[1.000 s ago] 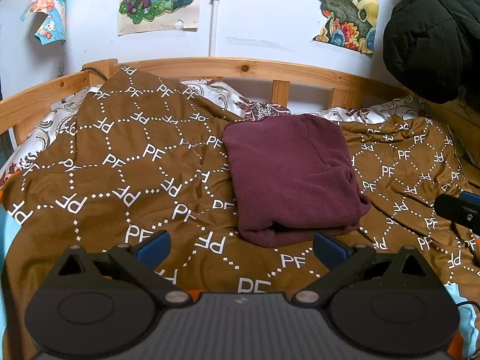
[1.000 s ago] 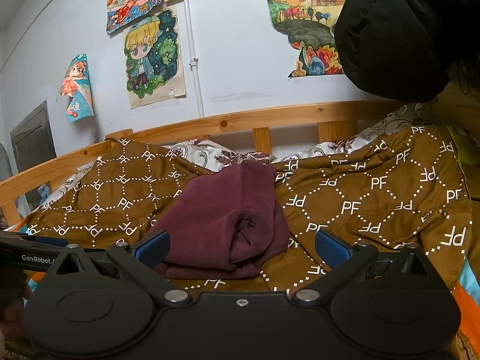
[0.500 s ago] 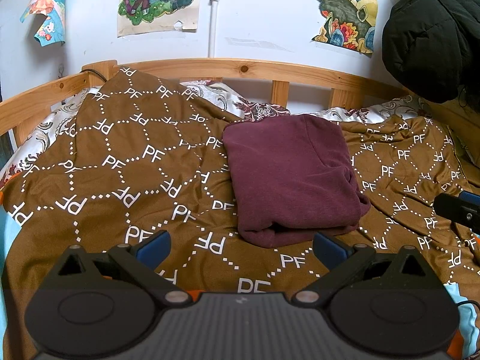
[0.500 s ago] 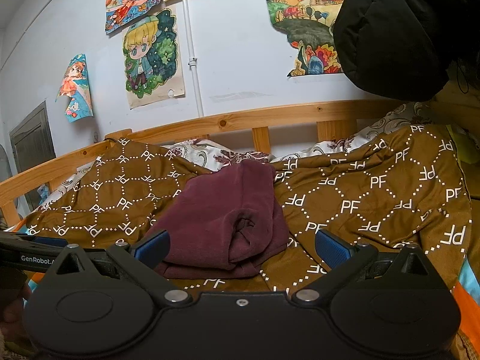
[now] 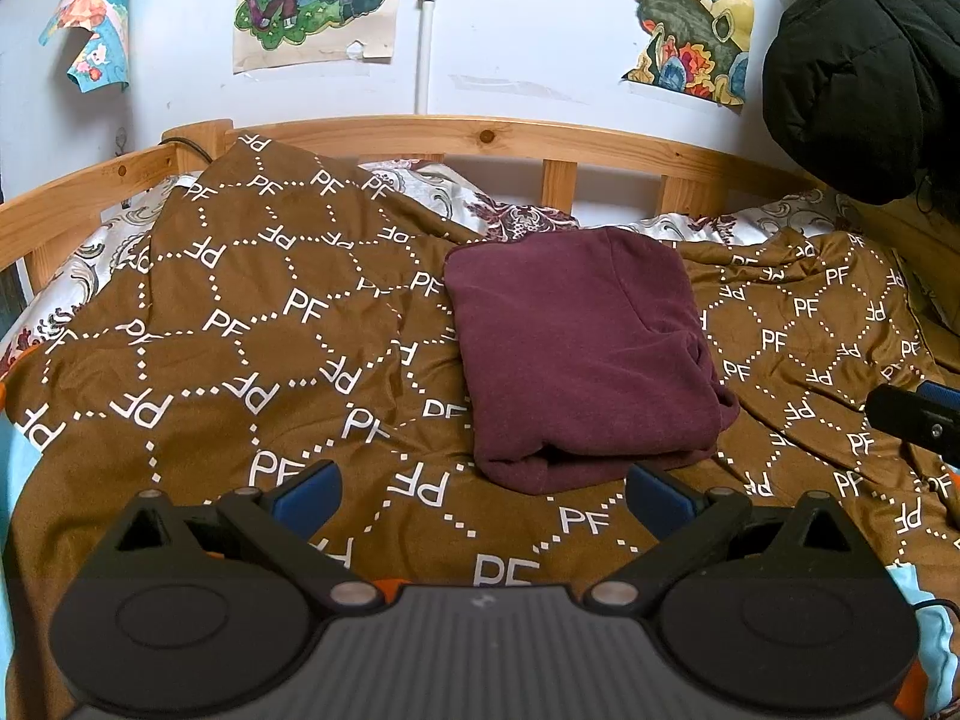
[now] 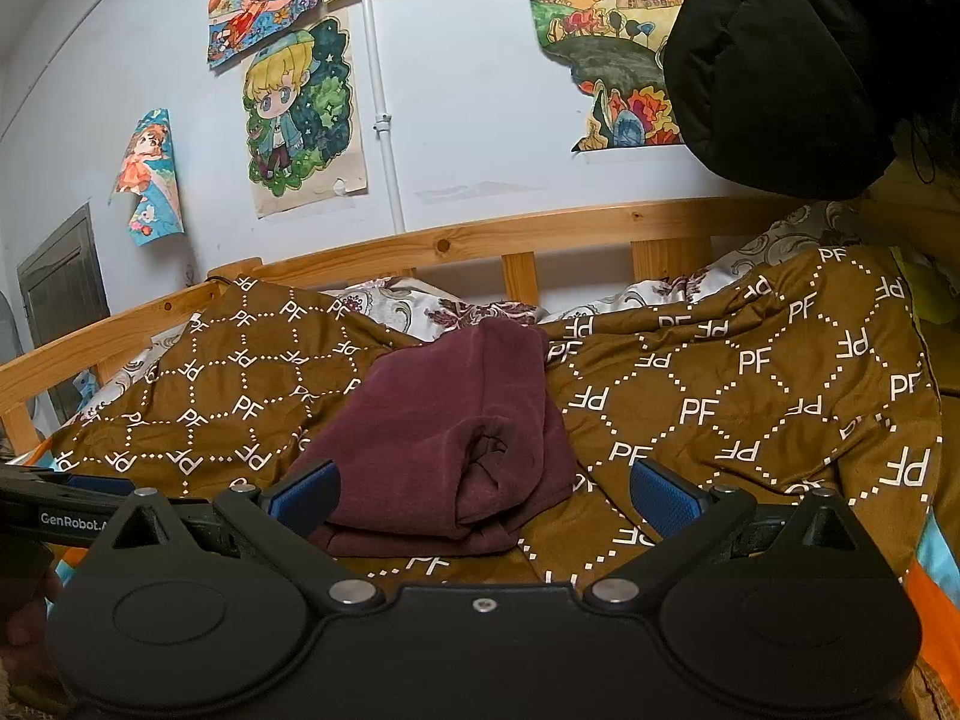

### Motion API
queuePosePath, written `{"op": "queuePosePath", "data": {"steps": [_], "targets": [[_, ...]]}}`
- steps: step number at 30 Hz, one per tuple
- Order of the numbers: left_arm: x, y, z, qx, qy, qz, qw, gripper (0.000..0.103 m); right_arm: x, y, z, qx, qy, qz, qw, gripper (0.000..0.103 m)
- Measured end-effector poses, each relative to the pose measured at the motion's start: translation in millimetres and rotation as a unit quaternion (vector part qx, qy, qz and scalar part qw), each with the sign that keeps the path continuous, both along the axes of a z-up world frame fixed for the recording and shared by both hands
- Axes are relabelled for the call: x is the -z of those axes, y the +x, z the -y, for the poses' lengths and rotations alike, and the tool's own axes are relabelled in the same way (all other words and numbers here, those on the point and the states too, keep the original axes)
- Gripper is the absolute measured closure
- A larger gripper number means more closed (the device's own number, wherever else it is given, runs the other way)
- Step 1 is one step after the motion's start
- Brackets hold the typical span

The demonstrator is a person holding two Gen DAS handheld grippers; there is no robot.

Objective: Fold small clothes

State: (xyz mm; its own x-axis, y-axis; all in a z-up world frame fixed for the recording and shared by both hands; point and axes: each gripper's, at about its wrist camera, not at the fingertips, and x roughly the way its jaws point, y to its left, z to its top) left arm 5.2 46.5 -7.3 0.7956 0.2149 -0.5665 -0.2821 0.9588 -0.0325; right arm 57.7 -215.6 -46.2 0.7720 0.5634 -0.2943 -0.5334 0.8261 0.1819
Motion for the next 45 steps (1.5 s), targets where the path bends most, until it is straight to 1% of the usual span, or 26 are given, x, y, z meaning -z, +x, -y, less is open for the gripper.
{"op": "queuePosePath", "data": {"steps": [14,21,26,29,32,36,41,45], "targets": [[-0.1,0.0,0.1,0.0,0.0,0.0,1.0,0.001,0.6,1.8,1.5,0.001,0.0,-0.003,1.0,0.001],[0.7,1.2,0.0,0.0,-0.003,-0.007,1.0,0.0,3.9,2.2,3.3,0.005,0.002,-0.007,1.0,0.001],[2.5,3.9,-3.8,-0.009,-0.016,-0.019,0.9996,0.0,2.9,2.6,1.9,0.006,0.001,-0.007,1.0,0.001],[4.4,6.9,-4.4,-0.018,-0.015,-0.034,0.9991,0.0,3.0,1.6,0.6,0.006,-0.001,-0.007,1.0,0.001],[7.8,9.6,-5.3,-0.017,-0.017,-0.052,0.9983,0.0,3.5,0.9,-0.4,0.005,-0.004,-0.007,1.0,0.001],[10.9,10.4,-7.8,-0.016,-0.029,-0.065,0.9973,0.001,3.9,-0.2,-1.6,0.004,-0.008,-0.006,1.0,0.001],[11.1,9.3,-8.0,-0.012,-0.034,-0.065,0.9972,0.001,3.8,-0.3,-2.6,0.004,-0.009,-0.008,1.0,0.001],[10.2,8.2,-5.1,-0.009,-0.02,-0.059,0.998,0.001,3.8,-0.3,-3.2,0.004,-0.01,-0.008,1.0,0.001]]}}
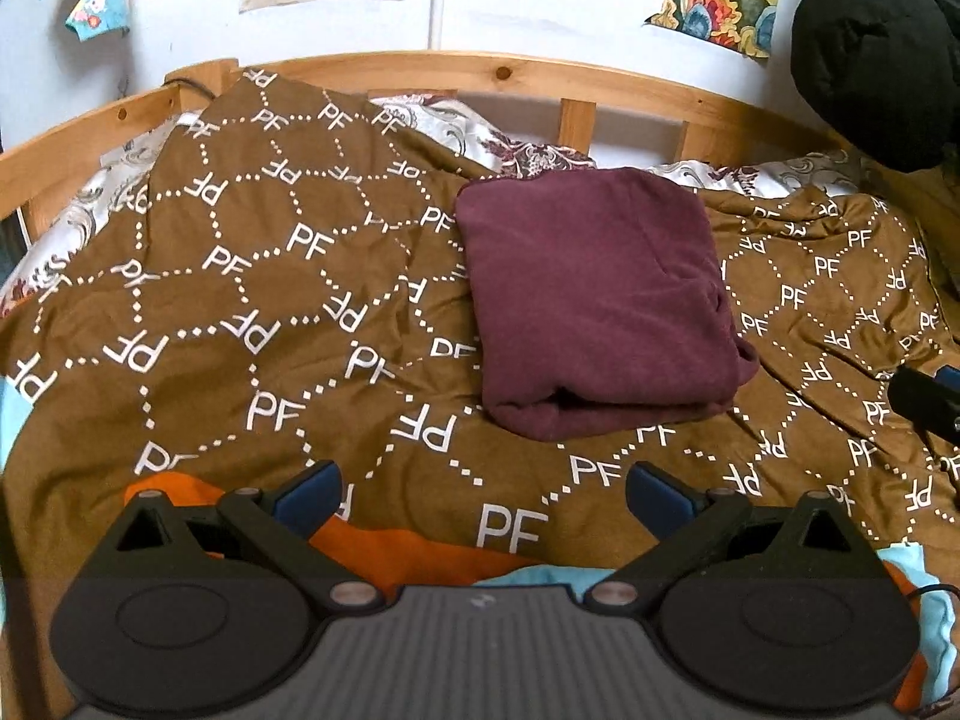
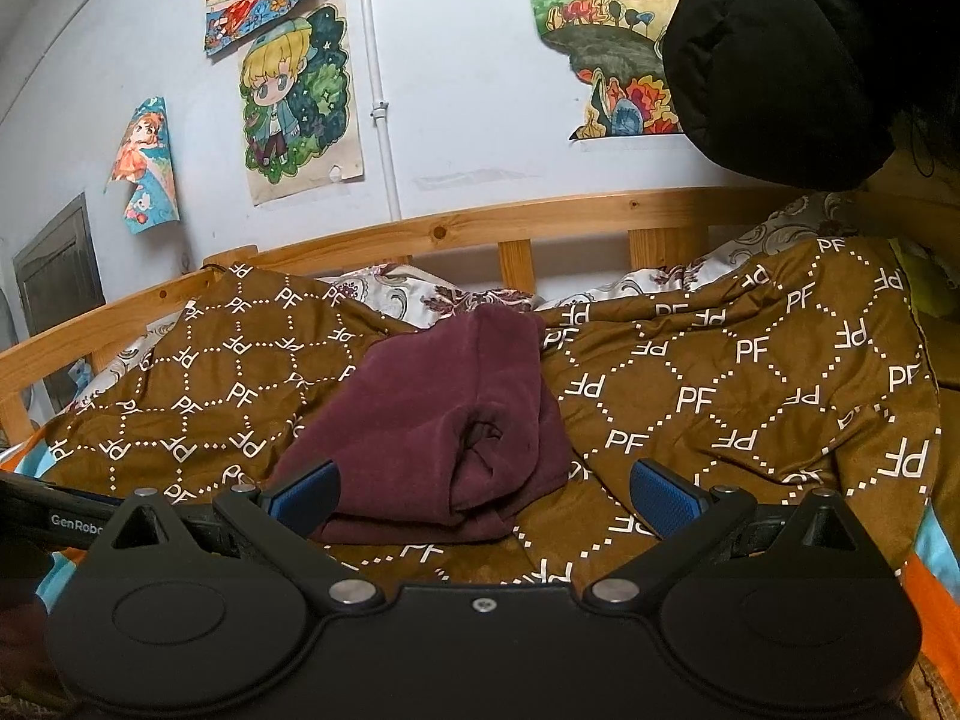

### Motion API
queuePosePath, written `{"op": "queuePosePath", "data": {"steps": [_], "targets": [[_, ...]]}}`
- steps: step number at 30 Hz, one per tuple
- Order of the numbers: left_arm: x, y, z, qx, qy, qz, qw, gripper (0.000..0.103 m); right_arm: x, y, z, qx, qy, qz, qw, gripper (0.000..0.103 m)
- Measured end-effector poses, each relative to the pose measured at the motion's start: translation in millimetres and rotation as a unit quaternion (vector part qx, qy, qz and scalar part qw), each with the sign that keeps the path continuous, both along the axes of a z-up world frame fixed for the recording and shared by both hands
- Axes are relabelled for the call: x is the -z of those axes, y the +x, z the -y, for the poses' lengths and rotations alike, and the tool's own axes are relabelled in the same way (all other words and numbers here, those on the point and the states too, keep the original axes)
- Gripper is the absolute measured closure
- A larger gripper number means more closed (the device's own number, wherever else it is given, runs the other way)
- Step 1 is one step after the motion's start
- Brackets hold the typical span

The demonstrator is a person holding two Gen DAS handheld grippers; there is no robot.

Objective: Fold small clothes

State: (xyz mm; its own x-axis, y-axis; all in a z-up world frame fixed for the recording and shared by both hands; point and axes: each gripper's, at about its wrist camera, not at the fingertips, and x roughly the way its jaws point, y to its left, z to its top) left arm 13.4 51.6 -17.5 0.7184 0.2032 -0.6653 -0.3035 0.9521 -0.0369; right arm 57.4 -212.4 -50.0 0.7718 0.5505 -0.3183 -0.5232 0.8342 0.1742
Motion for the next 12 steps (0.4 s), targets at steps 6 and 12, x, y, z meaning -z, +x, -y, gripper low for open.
{"op": "queuePosePath", "data": {"steps": [6,12], "targets": [[-1.4,-0.1,2.7,0.007,0.013,0.006,0.9999,0.001,0.1,-0.3,-0.5,0.0,0.0,0.0,1.0,0.001],[-0.2,1.4,2.3,0.004,0.007,-0.002,1.0,0.001,0.0,-0.2,-0.6,0.001,0.0,-0.001,1.0,0.001]]}}
